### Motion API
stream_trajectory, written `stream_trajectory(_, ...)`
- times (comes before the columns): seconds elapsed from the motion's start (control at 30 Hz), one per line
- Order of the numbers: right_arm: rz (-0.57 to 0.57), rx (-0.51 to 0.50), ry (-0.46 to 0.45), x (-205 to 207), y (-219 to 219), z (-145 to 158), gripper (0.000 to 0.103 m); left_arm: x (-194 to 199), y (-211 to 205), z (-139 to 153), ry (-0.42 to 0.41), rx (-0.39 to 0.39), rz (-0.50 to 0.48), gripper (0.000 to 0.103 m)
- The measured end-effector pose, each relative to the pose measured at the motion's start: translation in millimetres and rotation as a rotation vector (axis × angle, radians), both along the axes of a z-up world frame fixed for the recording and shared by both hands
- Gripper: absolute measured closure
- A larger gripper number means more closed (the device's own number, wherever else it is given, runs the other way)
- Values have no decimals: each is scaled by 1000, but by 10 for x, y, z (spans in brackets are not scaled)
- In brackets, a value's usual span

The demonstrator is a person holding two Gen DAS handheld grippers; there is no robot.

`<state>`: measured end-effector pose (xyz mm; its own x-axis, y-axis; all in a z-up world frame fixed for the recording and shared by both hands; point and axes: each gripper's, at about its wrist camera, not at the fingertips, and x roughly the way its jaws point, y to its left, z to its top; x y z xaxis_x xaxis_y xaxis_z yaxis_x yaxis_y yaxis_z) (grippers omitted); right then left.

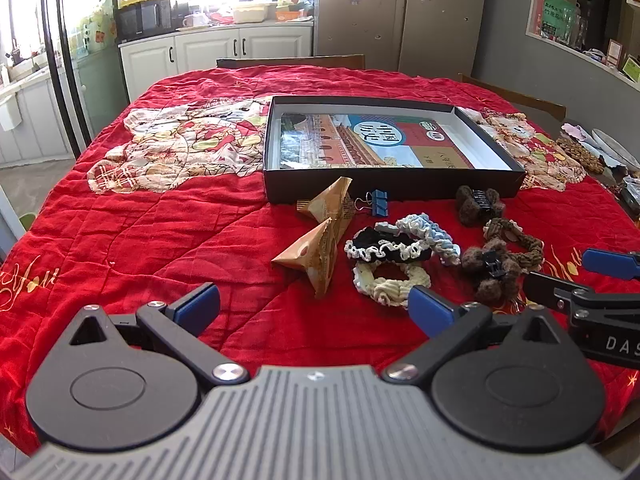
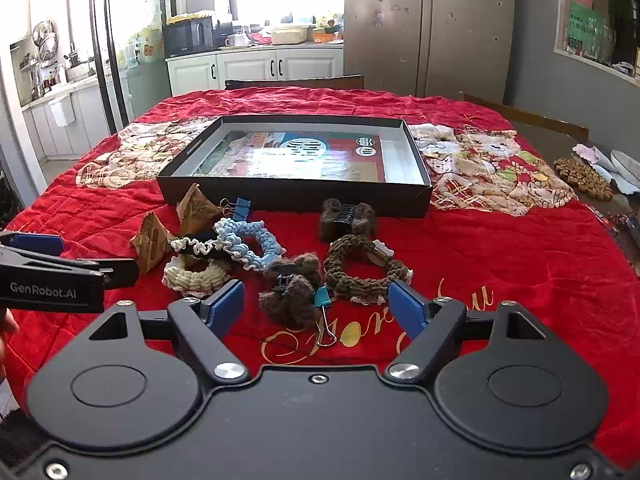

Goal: Organize objects
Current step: 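Grasp the brown fuzzy hair tie with the right gripper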

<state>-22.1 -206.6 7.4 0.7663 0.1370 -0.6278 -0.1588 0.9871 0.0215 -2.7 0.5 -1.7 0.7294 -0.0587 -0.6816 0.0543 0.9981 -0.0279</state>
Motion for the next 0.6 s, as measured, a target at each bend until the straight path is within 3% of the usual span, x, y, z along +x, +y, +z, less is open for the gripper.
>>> stream_trajectory(0.33,70,-34,-46,43,-5,-115,26,67,58,-68,-43,0,-48,2)
stream_trajectory(0.6,161,-39,-86,103,38,-284,45,197,134,-202,-69,-45,-107,13)
